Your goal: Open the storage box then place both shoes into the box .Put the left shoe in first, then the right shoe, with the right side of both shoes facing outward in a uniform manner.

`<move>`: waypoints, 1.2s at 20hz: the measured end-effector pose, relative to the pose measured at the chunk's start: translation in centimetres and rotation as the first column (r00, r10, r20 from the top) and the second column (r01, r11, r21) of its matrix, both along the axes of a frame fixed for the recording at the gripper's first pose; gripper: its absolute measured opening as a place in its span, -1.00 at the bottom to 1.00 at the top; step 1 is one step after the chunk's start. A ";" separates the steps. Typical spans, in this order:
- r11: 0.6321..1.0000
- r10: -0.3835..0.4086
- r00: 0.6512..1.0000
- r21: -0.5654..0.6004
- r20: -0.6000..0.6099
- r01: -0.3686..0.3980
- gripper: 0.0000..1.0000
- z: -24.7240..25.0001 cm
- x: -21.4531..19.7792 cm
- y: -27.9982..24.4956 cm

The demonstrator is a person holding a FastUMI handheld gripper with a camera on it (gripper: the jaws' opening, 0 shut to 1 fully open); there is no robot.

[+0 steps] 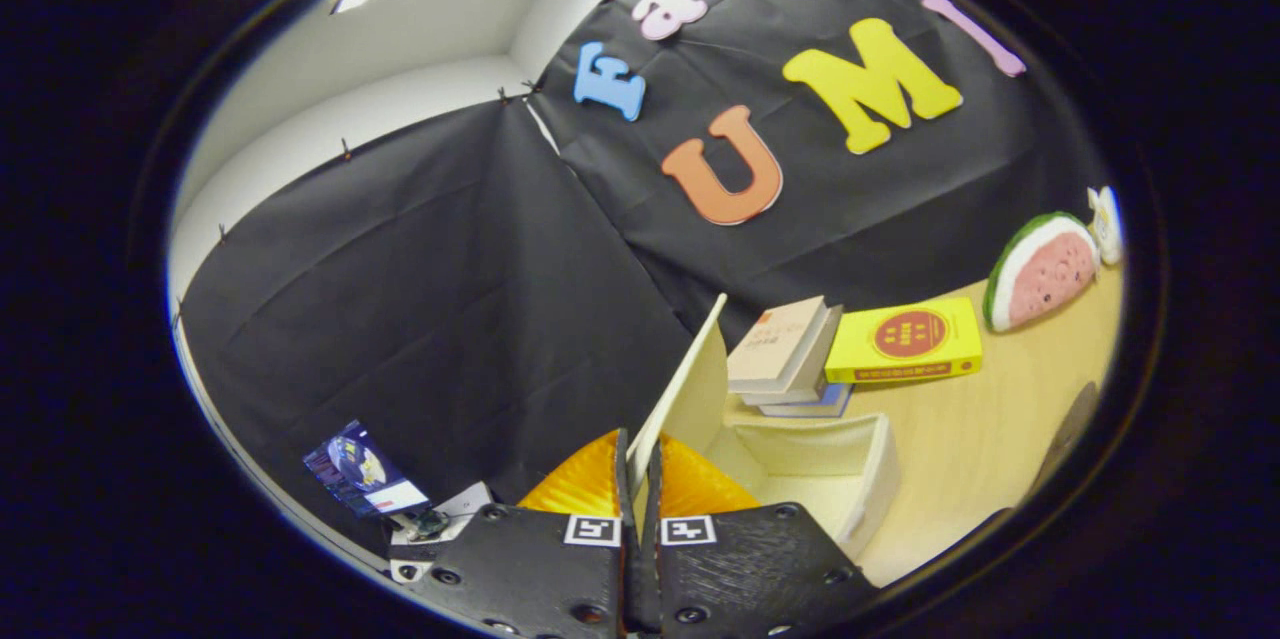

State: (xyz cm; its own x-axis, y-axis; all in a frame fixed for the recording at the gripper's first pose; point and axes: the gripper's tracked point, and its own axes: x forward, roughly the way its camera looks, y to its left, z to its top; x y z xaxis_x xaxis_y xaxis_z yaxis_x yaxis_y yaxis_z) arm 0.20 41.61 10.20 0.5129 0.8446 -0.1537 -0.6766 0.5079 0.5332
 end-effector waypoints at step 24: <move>0.993 0.042 0.909 -0.114 0.415 0.006 0.87 1.5 -5.6 11.0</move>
State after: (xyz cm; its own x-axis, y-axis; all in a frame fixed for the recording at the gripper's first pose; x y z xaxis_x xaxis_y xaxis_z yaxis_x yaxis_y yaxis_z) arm -5.41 52.63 11.67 0.5349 0.8446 -0.0216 -0.8346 0.5322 0.1424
